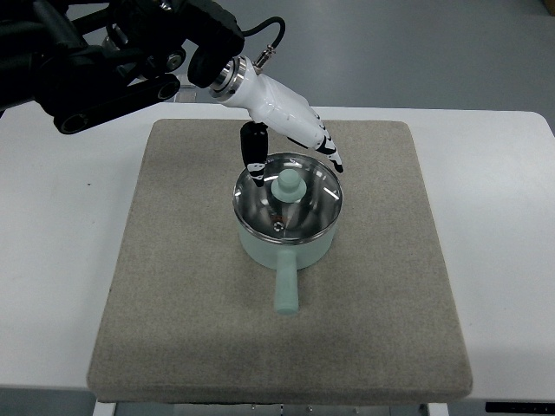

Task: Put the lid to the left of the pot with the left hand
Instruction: 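Lower the left hand onto the lid and position fingers around the knob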

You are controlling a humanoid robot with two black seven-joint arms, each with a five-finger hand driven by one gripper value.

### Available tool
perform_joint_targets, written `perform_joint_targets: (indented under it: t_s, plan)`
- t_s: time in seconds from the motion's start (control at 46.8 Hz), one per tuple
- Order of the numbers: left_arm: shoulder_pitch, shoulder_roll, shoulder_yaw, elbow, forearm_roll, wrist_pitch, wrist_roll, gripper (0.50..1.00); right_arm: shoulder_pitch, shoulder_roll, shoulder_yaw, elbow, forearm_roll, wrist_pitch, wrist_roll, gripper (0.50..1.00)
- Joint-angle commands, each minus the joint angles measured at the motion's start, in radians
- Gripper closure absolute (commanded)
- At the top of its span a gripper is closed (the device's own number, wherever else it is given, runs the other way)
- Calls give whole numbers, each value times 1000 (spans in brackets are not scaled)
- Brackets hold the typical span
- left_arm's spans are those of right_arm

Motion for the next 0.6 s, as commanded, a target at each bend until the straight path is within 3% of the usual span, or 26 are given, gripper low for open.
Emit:
perform_joint_targets:
  t_s: [0.0,0.256,0.577]
  plan:
    - [2,-9,0,0,3,0,-1,516,1,0,0,0,0,0,1,576]
    - [2,-10,2,-10,3,-55,-34,514,1,0,0,0,0,0,1,579]
    - [-4,-7,2,-6,72,-59,-34,519,1,0,0,0,-1,0,1,576]
